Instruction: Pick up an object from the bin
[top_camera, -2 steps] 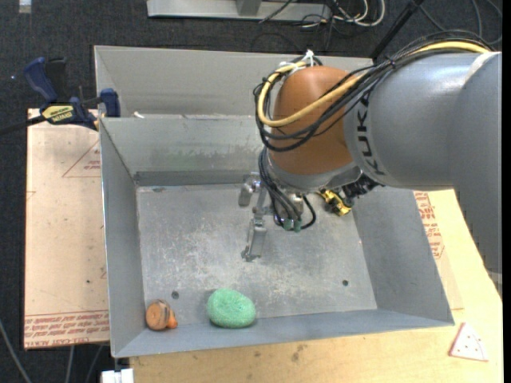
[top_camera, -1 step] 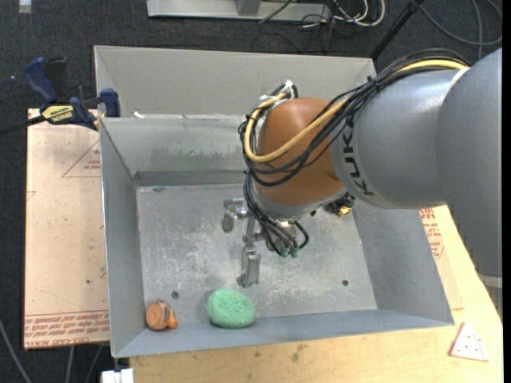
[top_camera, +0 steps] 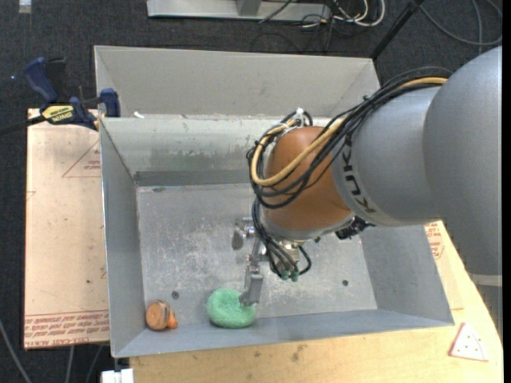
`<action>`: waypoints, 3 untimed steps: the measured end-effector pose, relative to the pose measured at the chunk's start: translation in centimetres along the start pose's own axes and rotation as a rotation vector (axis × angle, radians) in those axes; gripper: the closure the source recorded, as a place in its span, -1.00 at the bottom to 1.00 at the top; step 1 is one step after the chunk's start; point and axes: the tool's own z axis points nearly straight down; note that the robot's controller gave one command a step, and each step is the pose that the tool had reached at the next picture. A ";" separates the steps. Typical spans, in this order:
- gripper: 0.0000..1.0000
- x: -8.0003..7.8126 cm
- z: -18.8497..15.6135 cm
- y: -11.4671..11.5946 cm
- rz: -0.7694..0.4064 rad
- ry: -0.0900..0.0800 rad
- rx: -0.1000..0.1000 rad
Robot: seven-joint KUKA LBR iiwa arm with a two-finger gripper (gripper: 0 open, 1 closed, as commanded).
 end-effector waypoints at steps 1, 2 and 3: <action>-1.00 1.0 2.2 0.0 -0.195 -0.002 0.002; -1.00 2.6 3.8 3.2 -0.401 -0.010 0.002; 1.00 2.6 4.1 4.6 -0.401 -0.003 -0.004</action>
Offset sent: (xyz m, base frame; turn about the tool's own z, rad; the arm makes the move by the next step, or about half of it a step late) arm -0.0327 0.0410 -0.0438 -0.4119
